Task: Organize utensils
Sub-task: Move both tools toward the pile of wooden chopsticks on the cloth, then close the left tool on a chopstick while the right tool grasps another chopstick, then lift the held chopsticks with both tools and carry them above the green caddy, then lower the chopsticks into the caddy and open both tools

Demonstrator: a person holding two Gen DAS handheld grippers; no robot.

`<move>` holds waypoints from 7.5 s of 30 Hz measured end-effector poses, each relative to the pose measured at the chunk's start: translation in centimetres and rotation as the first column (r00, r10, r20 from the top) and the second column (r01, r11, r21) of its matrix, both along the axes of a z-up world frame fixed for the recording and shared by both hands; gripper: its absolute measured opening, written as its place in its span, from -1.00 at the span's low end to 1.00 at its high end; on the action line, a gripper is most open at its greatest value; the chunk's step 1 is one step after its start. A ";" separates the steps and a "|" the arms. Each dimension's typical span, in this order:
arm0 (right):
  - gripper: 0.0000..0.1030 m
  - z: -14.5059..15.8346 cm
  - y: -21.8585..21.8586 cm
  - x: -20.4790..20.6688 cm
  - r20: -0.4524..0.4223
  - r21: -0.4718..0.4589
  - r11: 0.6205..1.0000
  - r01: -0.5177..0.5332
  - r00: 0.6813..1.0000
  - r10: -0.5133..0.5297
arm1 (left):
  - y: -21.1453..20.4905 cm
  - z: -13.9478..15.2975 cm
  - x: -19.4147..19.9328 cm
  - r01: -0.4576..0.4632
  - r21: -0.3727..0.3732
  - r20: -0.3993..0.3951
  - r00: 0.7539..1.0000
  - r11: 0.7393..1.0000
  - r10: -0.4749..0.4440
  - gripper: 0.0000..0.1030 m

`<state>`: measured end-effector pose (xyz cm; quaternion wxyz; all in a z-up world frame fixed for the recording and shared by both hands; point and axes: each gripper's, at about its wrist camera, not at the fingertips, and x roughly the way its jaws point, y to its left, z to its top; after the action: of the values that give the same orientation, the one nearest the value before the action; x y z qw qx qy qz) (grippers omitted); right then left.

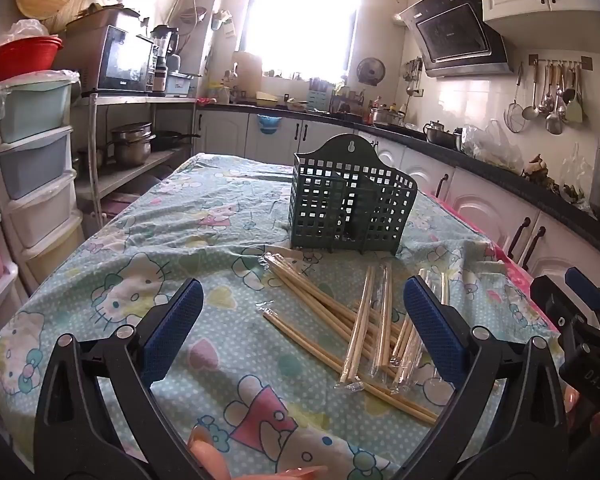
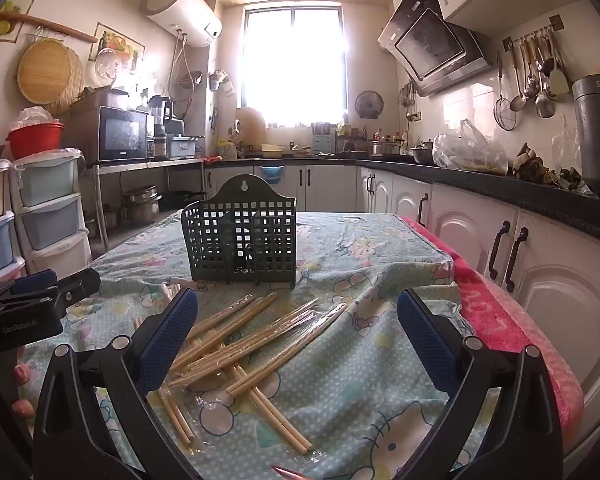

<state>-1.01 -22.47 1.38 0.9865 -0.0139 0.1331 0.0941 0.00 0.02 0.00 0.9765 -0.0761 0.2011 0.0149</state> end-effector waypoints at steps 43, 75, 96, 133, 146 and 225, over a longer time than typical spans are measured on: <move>0.88 1.0 4.2 9.3 -0.206 -0.012 0.976 -0.219 0.955 0.212 | 7.3 1.1 3.9 -0.101 -0.097 -0.084 0.992 0.990 0.093 0.80; -0.08 -4.6 -0.1 22.7 -0.578 0.052 0.990 -0.131 0.804 0.137 | 6.2 -4.3 16.5 -0.001 -0.320 -0.425 0.894 0.947 -0.142 0.44; -0.50 -6.6 0.0 25.3 -0.636 0.078 0.985 -0.153 0.753 0.167 | 7.5 -6.0 19.2 -0.074 -0.354 -0.499 0.858 0.932 -0.122 -0.50; -0.92 4.0 -1.6 21.2 -0.361 0.196 0.954 -0.225 0.888 0.284 | 9.2 4.4 16.0 0.050 -0.339 -0.240 0.961 0.939 -0.138 -0.88; -0.93 9.0 -0.8 18.6 -0.226 0.156 0.943 -0.293 0.919 0.323 | 6.7 9.7 15.5 0.149 -0.274 -0.135 0.972 0.950 -0.191 -0.89; -0.83 13.3 4.2 29.7 -0.147 0.184 0.968 -0.173 0.969 0.201 | 2.1 10.2 25.9 0.253 0.001 -0.149 0.957 0.967 -0.250 -0.89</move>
<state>28.65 -18.23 14.65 0.9565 0.0652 0.2034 0.1985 25.88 2.09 10.21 0.9536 -0.0388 0.2805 -0.1019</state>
